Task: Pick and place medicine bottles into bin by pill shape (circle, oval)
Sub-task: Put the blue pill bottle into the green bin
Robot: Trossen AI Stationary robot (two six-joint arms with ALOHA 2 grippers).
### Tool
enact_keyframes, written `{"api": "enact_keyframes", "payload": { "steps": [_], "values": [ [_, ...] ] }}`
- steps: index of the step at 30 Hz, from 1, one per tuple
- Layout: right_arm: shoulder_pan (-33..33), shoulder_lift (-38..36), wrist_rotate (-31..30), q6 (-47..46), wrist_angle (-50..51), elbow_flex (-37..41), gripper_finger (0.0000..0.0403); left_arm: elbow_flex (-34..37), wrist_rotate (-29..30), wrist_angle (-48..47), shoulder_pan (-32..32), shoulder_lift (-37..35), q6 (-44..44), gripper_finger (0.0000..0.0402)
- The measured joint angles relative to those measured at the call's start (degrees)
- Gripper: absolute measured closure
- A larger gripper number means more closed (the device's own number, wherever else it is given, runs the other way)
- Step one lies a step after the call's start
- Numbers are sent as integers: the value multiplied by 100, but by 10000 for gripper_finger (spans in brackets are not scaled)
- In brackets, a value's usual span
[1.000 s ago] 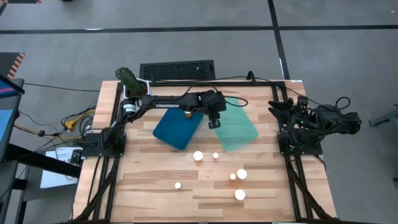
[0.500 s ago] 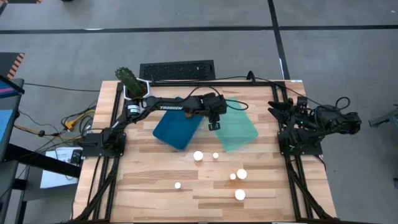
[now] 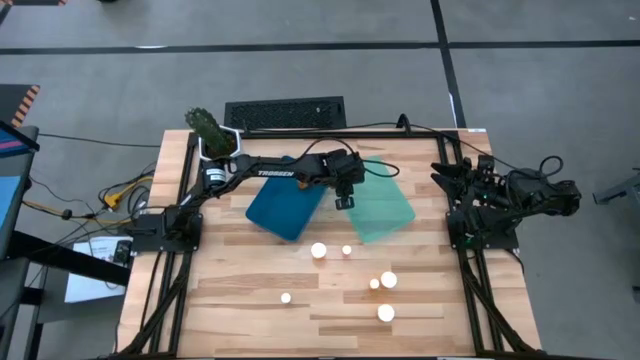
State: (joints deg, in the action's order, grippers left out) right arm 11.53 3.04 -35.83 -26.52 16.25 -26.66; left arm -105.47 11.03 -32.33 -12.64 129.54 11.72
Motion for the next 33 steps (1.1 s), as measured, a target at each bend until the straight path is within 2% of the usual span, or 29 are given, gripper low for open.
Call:
{"api": "enact_keyframes", "payload": {
  "steps": [20, 33],
  "values": [
    [1, 0, 2, 0, 2, 0, 143, 0, 163, -16, -4, 96, 85, 276],
    [0, 1, 2, 0, -2, -1, 143, 0, 305, 23, 26, 94, 117, 201]
  ]
}}
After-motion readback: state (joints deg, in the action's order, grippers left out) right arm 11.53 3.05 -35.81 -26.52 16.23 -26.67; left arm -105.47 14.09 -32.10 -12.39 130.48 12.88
